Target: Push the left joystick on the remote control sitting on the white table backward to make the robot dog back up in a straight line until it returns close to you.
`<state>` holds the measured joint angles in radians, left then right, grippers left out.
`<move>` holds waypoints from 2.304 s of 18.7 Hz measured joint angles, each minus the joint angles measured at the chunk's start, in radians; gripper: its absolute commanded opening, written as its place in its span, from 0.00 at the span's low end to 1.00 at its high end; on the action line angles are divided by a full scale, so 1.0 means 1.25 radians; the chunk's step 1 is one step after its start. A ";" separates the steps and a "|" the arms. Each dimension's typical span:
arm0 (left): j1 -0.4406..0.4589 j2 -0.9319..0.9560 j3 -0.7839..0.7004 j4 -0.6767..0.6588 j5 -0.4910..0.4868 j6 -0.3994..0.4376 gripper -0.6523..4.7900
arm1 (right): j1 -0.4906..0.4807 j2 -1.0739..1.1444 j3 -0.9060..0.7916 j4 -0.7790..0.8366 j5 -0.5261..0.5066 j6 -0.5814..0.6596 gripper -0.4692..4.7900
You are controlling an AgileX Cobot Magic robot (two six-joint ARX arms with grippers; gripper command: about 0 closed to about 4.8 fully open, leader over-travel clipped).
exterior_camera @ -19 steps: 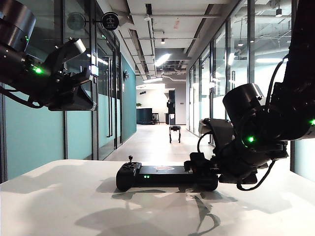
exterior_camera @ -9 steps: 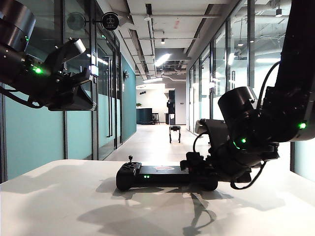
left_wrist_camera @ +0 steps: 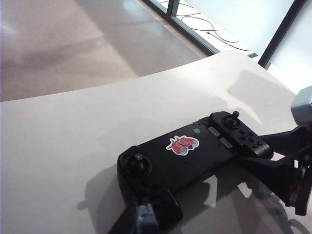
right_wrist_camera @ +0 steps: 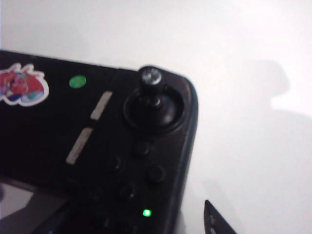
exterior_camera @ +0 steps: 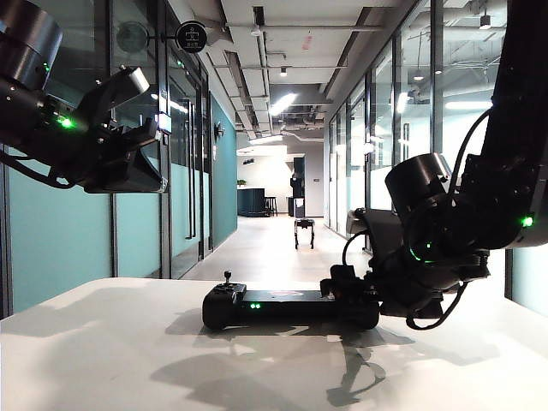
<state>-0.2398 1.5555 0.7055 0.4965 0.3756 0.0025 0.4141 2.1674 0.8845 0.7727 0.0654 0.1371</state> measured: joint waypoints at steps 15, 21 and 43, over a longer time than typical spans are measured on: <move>0.000 0.000 0.000 -0.001 0.001 0.000 0.11 | 0.000 0.002 0.002 0.018 -0.033 -0.002 0.54; 0.000 0.000 0.000 -0.012 0.002 0.000 0.11 | 0.009 0.002 0.002 0.019 0.031 0.000 0.54; 0.000 0.260 0.185 0.019 0.077 0.000 0.11 | 0.071 0.002 -0.001 0.018 0.304 0.070 0.53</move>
<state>-0.2398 1.8809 0.9363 0.5198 0.4713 0.0025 0.5030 2.1704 0.8833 0.7956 0.4454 0.2253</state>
